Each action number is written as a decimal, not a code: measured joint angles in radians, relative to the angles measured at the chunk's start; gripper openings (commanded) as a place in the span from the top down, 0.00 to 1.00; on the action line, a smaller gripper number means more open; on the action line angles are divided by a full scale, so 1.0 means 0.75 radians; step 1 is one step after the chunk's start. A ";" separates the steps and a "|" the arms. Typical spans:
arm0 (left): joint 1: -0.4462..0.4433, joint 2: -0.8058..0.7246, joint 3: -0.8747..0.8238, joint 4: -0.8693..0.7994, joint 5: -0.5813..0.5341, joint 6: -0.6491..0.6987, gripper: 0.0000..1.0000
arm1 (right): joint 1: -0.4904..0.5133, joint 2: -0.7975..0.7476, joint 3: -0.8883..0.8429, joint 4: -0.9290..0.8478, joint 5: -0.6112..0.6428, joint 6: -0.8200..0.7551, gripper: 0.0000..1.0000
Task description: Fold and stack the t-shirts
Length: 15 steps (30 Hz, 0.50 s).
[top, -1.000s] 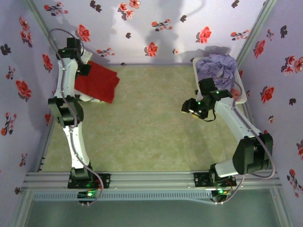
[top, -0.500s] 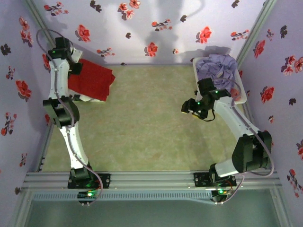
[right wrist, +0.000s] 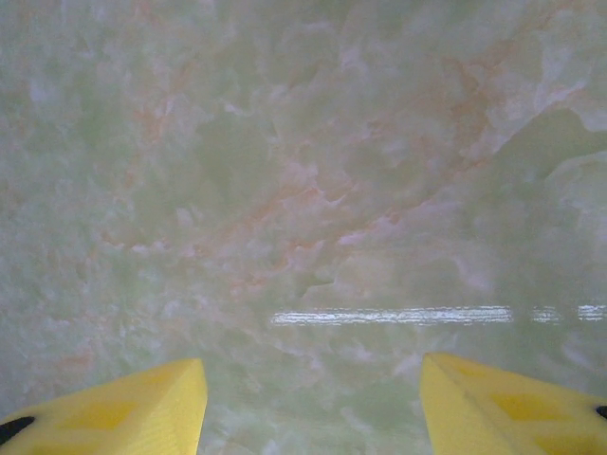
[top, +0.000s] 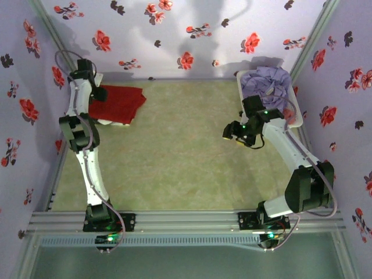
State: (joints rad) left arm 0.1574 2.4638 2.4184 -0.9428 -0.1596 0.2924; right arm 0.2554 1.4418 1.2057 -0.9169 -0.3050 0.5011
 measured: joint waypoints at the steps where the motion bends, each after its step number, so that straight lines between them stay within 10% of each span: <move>1: 0.000 -0.009 0.000 -0.001 -0.017 -0.008 0.11 | 0.000 -0.002 0.001 -0.001 0.003 0.000 0.37; 8: 0.000 -0.250 -0.197 -0.027 -0.010 -0.124 0.01 | -0.001 -0.030 0.006 0.007 0.054 -0.013 0.01; 15: -0.035 -1.145 -1.177 0.513 0.153 -0.238 0.01 | -0.009 -0.115 0.049 0.030 0.166 -0.050 0.01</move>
State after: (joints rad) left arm 0.1310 1.6047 1.5356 -0.5579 -0.0448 0.1139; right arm 0.2489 1.3552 1.2427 -0.8948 -0.1806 0.4637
